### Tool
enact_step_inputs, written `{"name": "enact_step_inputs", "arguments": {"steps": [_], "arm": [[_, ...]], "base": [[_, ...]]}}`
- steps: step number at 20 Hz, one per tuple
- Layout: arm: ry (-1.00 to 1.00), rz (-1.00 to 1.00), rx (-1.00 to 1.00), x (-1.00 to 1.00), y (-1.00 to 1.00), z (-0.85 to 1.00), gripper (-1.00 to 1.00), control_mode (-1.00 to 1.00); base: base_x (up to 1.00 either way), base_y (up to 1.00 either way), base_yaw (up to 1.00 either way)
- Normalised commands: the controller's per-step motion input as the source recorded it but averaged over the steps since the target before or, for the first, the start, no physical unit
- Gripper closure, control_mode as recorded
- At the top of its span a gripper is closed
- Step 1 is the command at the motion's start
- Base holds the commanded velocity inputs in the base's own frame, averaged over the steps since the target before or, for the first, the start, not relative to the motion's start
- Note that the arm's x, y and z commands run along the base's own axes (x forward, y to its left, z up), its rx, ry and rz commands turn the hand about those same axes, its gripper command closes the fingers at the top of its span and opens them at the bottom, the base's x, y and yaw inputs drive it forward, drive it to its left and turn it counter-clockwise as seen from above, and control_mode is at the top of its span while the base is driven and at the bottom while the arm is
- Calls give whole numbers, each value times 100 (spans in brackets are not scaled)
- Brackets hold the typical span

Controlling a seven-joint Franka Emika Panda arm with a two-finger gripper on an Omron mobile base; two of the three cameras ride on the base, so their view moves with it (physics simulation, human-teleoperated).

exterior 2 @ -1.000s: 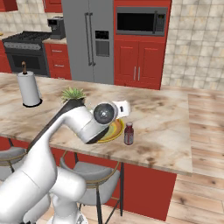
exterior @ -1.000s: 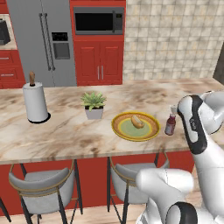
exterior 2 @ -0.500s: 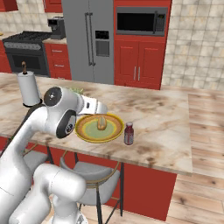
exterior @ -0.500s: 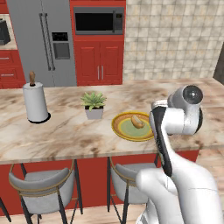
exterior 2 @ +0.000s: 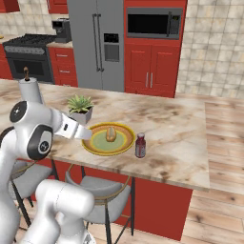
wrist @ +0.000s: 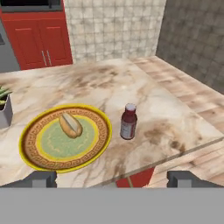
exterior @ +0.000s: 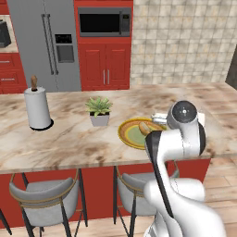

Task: Move the hot dog bun to the plate on the dining table and place the condiment next to that plate. Then navigate to the fridge and take the sausage and place it on the plate as well.

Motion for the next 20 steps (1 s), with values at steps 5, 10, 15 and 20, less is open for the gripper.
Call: {"name": "enact_step_inputs", "arguments": {"steps": [5, 10, 15, 20], "arm": [[1, -1, 16, -67, 4, 9, -100, -100], [0, 0, 12, -51, 9, 1, -100, -100], [5, 0, 0, -9, 18, -2, -100, -100], [1, 0, 0, -2, 1, -1, -100, -100]], "base": [[0, 0, 0], [0, 0, 0], [0, 0, 0], [0, 0, 0]]}}
